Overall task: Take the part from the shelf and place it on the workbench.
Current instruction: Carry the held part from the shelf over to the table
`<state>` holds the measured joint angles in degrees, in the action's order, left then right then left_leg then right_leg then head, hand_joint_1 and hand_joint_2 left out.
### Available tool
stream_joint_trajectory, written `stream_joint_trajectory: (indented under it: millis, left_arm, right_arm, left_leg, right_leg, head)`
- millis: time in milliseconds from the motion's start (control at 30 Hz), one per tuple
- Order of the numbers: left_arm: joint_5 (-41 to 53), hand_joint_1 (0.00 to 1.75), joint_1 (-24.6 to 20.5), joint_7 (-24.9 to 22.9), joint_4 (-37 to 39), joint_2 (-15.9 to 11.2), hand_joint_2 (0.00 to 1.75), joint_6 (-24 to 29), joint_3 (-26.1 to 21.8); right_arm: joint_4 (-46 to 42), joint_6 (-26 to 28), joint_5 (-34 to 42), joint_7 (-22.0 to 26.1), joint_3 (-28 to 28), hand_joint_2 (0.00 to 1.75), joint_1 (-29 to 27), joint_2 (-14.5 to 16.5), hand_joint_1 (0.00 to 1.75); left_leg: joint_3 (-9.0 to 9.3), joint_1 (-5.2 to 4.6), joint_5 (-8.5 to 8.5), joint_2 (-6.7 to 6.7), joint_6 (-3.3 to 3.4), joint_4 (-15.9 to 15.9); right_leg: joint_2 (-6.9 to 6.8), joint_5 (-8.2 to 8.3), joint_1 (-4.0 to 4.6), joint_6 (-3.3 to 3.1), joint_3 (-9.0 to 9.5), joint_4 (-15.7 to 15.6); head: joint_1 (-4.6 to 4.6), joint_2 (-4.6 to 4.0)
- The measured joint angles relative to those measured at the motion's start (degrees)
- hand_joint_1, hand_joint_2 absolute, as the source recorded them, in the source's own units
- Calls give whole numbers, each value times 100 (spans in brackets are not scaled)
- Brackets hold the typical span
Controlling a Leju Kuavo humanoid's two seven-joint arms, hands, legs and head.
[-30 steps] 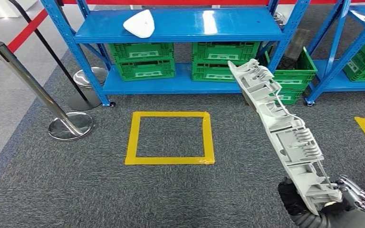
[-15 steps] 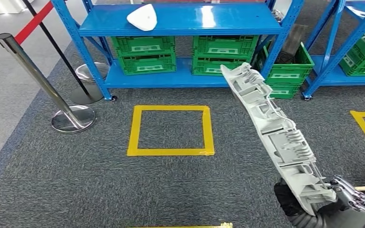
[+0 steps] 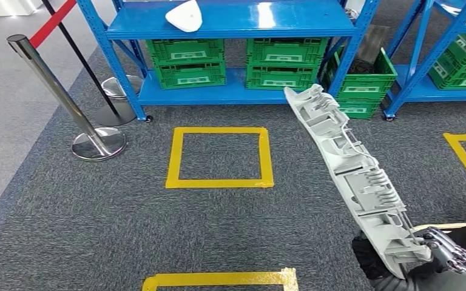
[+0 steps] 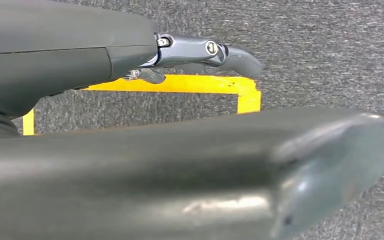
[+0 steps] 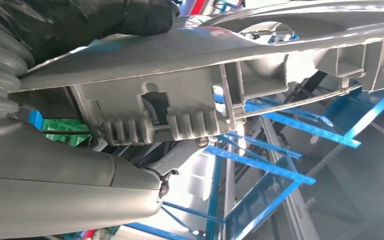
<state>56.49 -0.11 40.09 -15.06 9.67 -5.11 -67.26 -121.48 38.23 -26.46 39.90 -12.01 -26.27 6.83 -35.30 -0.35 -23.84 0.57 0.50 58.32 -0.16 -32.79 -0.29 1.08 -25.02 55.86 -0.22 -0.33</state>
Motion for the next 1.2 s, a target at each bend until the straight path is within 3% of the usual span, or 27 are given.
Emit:
stream_joint_trajectory:
  millis: [33, 67, 167, 200, 233, 267, 333, 400, 433, 533, 600, 667, 700, 733, 767, 833, 900, 967, 1033, 1067, 1133, 1200]
  left_arm:
    - [4, 0, 5, 0, 0, -5, 0, 0, -1]
    - [8, 0, 11, 0, 0, -10, 0, 0, -1]
    - [26, 0, 15, 0, 0, -11, 0, -1, -2]
    - [32, 0, 14, 0, 0, -9, 0, -2, -2]
    - [37, 0, 13, 0, 0, -9, 0, -1, -2]
    - [41, 0, 14, 0, 0, -9, 0, 1, -2]
    - [46, 0, 14, 0, 0, -19, 0, 3, -2]
    - [49, 0, 9, 2, 0, -36, 0, 4, -2]
    - [49, 0, 6, 2, 0, -42, 0, 4, -2]
    - [50, 0, -1, 2, 0, -33, 0, 4, -2]
    - [53, 0, -5, 2, 0, -27, 0, 4, -2]
    - [59, 0, -2, 2, 0, -31, 0, 4, -3]
    - [63, 0, -1, 2, 0, -32, 0, 4, -4]
    - [71, 0, 1, 2, 0, -32, 0, 4, -4]
    - [79, 0, 2, 2, 0, -31, 0, 4, -4]
    - [91, 0, -2, 2, 0, -26, 0, 3, -4]
    - [95, 0, -18, 2, 0, -22, 0, 2, -4]
    - [97, 0, -30, 2, 0, -22, 0, 2, -4]
    - [98, 0, -25, 2, 0, -28, 0, 2, -5]
    - [97, 0, -21, 2, 0, -32, 0, 2, -7]
    - [98, 0, -20, 2, 0, -39, 0, 1, -8]
    - [101, 0, -17, 2, 0, -34, 0, -1, -8]
  right_arm:
    - [1, 0, -1, 0, 0, 175, -1, -1, 175]
    - [2, 0, -3, 0, -1, 175, -1, -2, 175]
    - [7, -1, -12, -1, -1, 175, -6, -3, 175]
    - [10, -1, -18, -1, -1, 175, -7, -3, 175]
    - [13, -1, -23, -1, -1, 175, -8, -3, 175]
    - [14, -1, -28, -1, -1, 175, -10, -3, 175]
    - [15, 0, -38, -1, 1, 175, -19, -3, 175]
    - [15, 0, -45, -1, 1, 175, -20, -3, 175]
    - [15, 0, -48, 0, 0, 175, -19, -3, 175]
    - [14, 0, -57, 0, 1, 175, -27, -5, 175]
    - [13, 0, -62, 3, 3, 175, -33, -8, 175]
    - [15, 0, -64, 5, 3, 175, -40, -14, 175]
    - [18, 0, -65, 4, 4, 175, -47, -18, 175]
    - [24, 0, -66, 2, 7, 175, -55, -22, 175]
    - [28, 0, -68, 1, 9, 175, -63, -26, 175]
    - [35, 0, -74, -1, 11, 175, -69, -31, 175]
    - [39, 0, -81, 1, 10, 175, -74, -35, 175]
    - [43, 0, -86, 1, 10, 175, -91, -40, 175]
    - [44, 0, -90, -1, 10, 175, -99, -43, 175]
    - [44, 0, -93, -1, 8, 175, -97, -43, 175]
    - [43, 0, -101, 2, 5, 175, -96, -43, 175]
    - [45, 0, -108, 1, 6, 175, -100, -43, 175]
  left_leg:
    - [-26, 8, -67, -9, -36, 39]
    - [-62, 16, -238, -19, -69, 161]
    - [-245, 46, -1015, -31, -146, 1101]
    - [-276, 50, -1100, -31, -156, 1406]
    - [-249, 51, -1035, -32, -156, 1559]
    - [-136, 51, -867, -32, -144, 1506]
    - [333, 42, -575, -39, -78, 844]
    - [757, 19, -567, -46, -4, 118]
    - [836, 4, -619, -48, 19, -61]
    - [813, 22, -599, -31, 91, -253]
    - [754, 56, -520, -10, 158, -317]
    - [668, 43, -456, 2, 185, -306]
    - [622, 37, -429, 6, 183, -292]
    - [580, 33, -407, 4, 178, -273]
    - [542, 31, -391, -7, 170, -245]
    - [481, 33, -379, -44, 147, -177]
    - [415, 21, -364, -85, 94, -107]
    - [355, 15, -322, -133, 16, -79]
    - [321, 21, -302, -187, -47, -64]
    - [275, 21, -375, -189, -76, 23]
    - [51, 37, -714, -158, -134, 527]
    - [-249, 58, -1078, -131, -182, 1269]
  right_leg:
    - [-9, 47, -9, -41, -45, -1]
    - [-21, 102, -22, -84, -97, -9]
    - [-43, 257, -21, -149, -306, 17]
    - [-48, 303, -17, -150, -371, 38]
    - [-52, 346, -12, -148, -436, 64]
    - [-54, 387, -6, -144, -498, 94]
    - [-50, 451, 6, -129, -606, 150]
    - [-49, 512, 15, -82, -682, 183]
    - [-51, 546, 13, -51, -712, 187]
    - [-47, 572, 15, 46, -820, 234]
    - [-17, 299, 13, 99, -1010, 594]
    - [2, -117, -4, 143, -1284, 1314]
    - [2, -244, -12, 160, -1377, 1619]
    - [2, -268, -16, 171, -1377, 1741]
    - [4, -187, -21, 175, -1260, 1627]
    - [65, 101, -36, 161, -774, 866]
    - [180, 223, -37, 123, -397, 245]
    - [201, 225, -22, 70, -343, 145]
    - [116, 275, -37, -6, -376, 139]
    - [68, 300, -51, -45, -388, 126]
    - [-39, 335, -71, -100, -420, 110]
    - [-149, 347, -60, -116, -464, 120]
  head:
    - [-4, 0]
    - [-19, 0]
    - [-71, 0]
    - [-74, 0]
    - [-74, 0]
    - [-75, 0]
    - [-74, 0]
    - [-71, 0]
    - [-71, 0]
    - [-69, 0]
    - [-31, 0]
    - [9, 0]
    - [17, 0]
    - [17, 0]
    - [19, 0]
    - [18, 0]
    - [15, 0]
    - [13, 0]
    - [11, 0]
    - [-1, 0]
    - [-55, 0]
    - [-96, 0]
